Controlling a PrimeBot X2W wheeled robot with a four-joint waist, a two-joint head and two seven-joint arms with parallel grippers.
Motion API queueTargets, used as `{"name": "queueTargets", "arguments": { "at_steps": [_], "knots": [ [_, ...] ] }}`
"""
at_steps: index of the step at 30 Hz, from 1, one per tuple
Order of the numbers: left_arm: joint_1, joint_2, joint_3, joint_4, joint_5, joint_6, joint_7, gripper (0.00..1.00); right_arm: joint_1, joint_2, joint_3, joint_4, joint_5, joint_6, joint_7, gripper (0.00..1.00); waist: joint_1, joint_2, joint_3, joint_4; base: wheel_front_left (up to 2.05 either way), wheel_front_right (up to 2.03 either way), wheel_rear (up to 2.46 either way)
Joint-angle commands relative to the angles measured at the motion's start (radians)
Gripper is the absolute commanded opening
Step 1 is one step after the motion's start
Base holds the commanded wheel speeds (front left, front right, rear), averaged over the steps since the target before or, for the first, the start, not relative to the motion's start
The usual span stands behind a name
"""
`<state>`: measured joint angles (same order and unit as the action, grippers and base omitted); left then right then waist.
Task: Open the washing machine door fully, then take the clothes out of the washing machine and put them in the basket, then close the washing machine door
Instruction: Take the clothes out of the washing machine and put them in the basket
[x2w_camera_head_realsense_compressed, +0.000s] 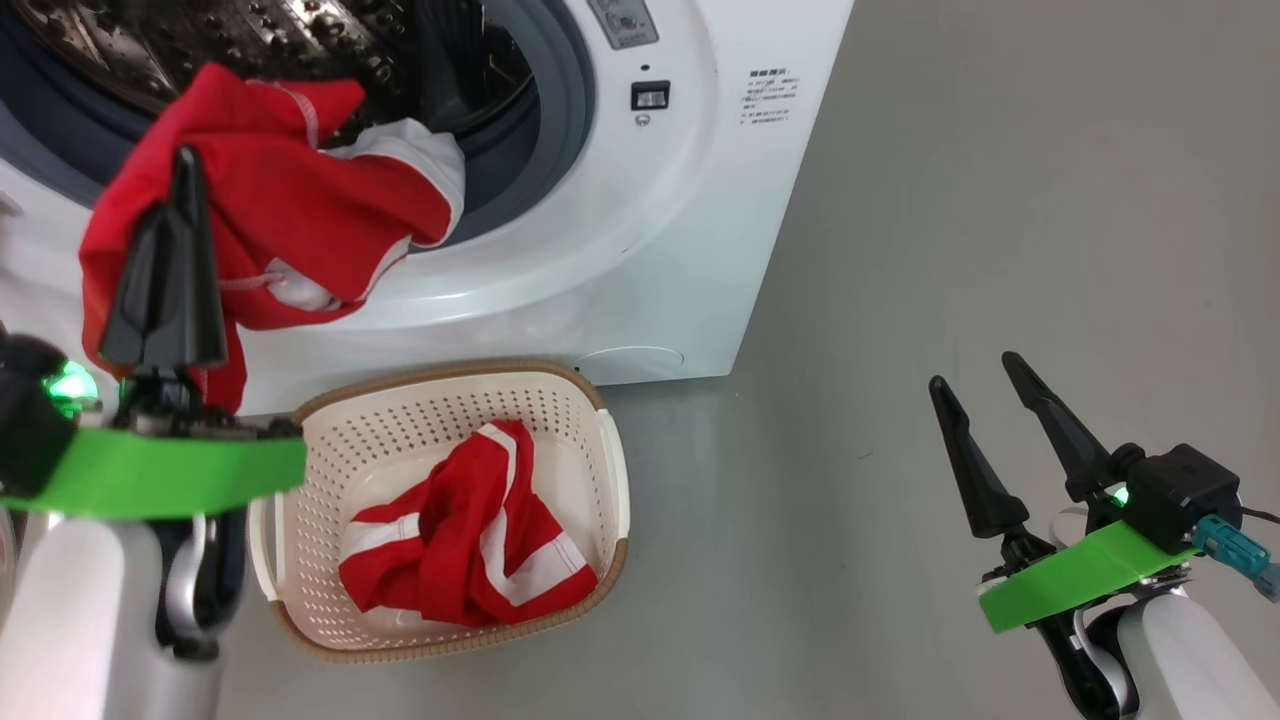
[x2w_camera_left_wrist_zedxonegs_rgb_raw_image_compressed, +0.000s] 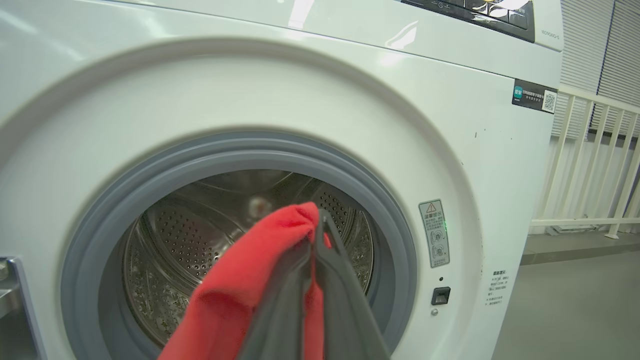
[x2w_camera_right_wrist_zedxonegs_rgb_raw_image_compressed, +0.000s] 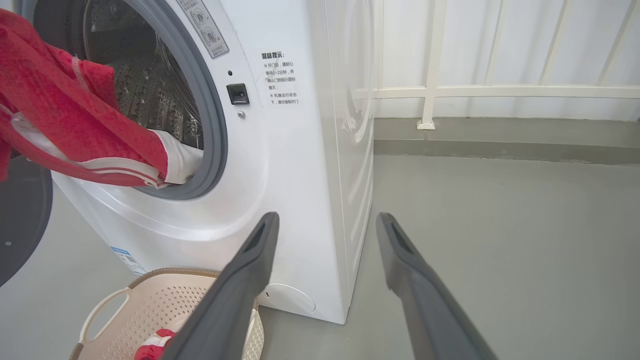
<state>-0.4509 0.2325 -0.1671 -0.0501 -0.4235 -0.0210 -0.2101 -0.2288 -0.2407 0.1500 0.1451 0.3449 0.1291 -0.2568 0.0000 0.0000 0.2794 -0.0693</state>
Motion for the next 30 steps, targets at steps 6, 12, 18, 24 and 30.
{"name": "queueTargets", "arguments": {
  "at_steps": [6,12,18,24,30],
  "knots": [
    [0.09,0.038,0.011,-0.112,0.012,0.022,0.044,0.0,0.002,-0.011,0.017,-0.029,-0.001,0.002,-0.005,1.0,0.0,0.0,0.016,0.0,0.0,0.0,0.0],
    [0.138,0.015,-0.027,-0.005,-0.001,0.008,0.035,0.0,-0.013,-0.004,0.022,-0.03,-0.004,0.002,-0.005,1.0,0.0,0.0,0.036,-0.007,0.0,0.0,0.0],
    [0.111,-0.009,-0.05,0.22,-0.017,-0.022,0.007,0.0,-0.032,0.003,0.025,-0.033,-0.007,0.002,-0.005,1.0,0.0,0.0,0.07,-0.018,0.0,0.0,0.0],
    [0.031,-0.021,-0.075,0.458,-0.009,-0.062,-0.029,0.0,-0.048,0.013,0.025,-0.039,-0.011,0.002,-0.005,1.0,0.0,0.0,0.105,-0.035,0.0,0.0,0.0],
    [-0.059,-0.033,-0.091,0.687,0.002,-0.087,-0.047,0.0,-0.061,0.025,0.026,-0.042,-0.016,0.002,-0.005,1.0,0.0,0.0,0.136,-0.052,0.0,0.0,0.0]
  ]
}}
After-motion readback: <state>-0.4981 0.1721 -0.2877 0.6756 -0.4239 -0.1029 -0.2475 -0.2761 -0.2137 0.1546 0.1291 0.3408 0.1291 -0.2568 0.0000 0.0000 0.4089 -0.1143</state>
